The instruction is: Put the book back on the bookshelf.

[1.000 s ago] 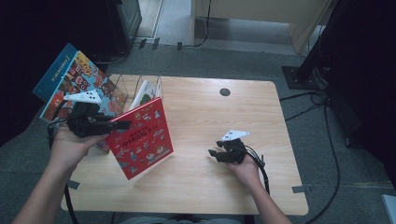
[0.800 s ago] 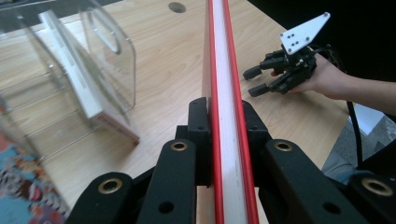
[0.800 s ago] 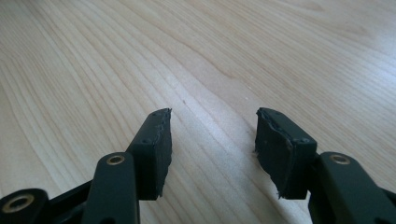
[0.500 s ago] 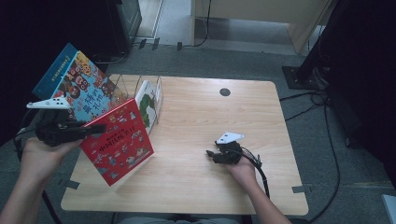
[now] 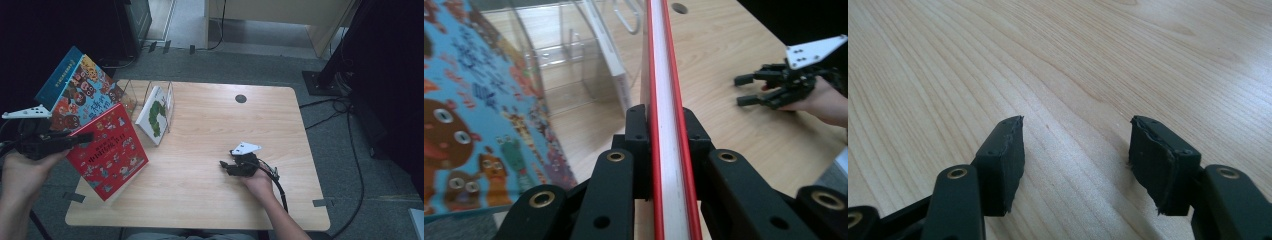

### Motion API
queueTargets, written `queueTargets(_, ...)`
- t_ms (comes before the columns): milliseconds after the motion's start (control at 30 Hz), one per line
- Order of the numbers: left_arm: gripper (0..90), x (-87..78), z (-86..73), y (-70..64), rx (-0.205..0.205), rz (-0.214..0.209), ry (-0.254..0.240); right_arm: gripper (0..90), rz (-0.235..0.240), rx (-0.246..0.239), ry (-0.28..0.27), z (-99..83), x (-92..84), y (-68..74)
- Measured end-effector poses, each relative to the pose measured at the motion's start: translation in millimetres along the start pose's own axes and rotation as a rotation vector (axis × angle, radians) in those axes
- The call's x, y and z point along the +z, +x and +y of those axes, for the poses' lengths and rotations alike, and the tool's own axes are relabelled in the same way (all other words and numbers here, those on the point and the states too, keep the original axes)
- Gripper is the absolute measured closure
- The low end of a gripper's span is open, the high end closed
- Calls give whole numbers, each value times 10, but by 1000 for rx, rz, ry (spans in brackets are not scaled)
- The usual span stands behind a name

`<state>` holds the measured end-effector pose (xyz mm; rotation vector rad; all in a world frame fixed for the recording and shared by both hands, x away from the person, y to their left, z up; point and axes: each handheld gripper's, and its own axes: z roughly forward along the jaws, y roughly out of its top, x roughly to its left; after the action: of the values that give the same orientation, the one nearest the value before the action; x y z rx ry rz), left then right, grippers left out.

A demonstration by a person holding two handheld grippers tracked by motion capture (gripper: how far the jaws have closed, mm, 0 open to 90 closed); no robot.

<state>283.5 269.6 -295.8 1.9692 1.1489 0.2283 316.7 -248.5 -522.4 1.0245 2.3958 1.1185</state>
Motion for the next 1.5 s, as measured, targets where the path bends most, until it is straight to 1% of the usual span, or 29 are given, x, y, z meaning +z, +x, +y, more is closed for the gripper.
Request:
queueTargets(67, 807, 7, 12, 36, -7, 23, 1, 387, 0, -2, -1, 0, 0, -1)
queueTargets(267, 807, 64, 43, 143, -35, 72, 2, 387, -3, -2, 0, 0, 0, 1)
queueTargets(367, 807, 115, 69, 184, -55, 83, -7, 387, -2, -2, -1, 0, 1, 1)
queueTargets(400, 807, 132, 80, 192, -55, 85, -12, 387, -3, -2, -1, 0, 0, 1)
queueTargets(500, 807, 184, 128, 221, -73, 86, -22, 387, -4, 1, -2, -1, 1, 4)
queueTargets(600, 807, 234, 191, 238, -76, 101, -27, 387, -5, 1, -2, -1, 1, 5)
queueTargets(633, 807, 252, 214, 242, -70, 109, -26, 387, -7, 3, -2, -1, 0, 7)
queueTargets(733, 807, 297, 282, 255, -73, 126, -26, 387, -7, 3, -2, -1, 0, 7)
queueTargets(767, 806, 308, 303, 259, -66, 132, -24, 387, -6, 3, -2, -1, 1, 7)
queueTargets(833, 807, 332, 342, 265, -68, 135, -28, 387, -6, 2, -2, -1, 1, 7)
queueTargets(933, 807, 368, 387, 283, -77, 140, -48, 387, -7, 3, -2, -1, 0, 8)
queueTargets(1033, 807, 409, 438, 313, -90, 142, -56, 387, -9, 6, -3, -2, 0, 11)
queueTargets(1167, 807, 456, 517, 315, -80, 159, -58, 386, -10, 10, -1, -2, -2, 15)
queueTargets(1367, 806, 532, 624, 365, -95, 172, -81, 387, -15, 8, -3, -2, -1, 12)
queueTargets(1500, 806, 589, 659, 399, -100, 196, -101, 387, -15, 8, -3, -2, -1, 12)
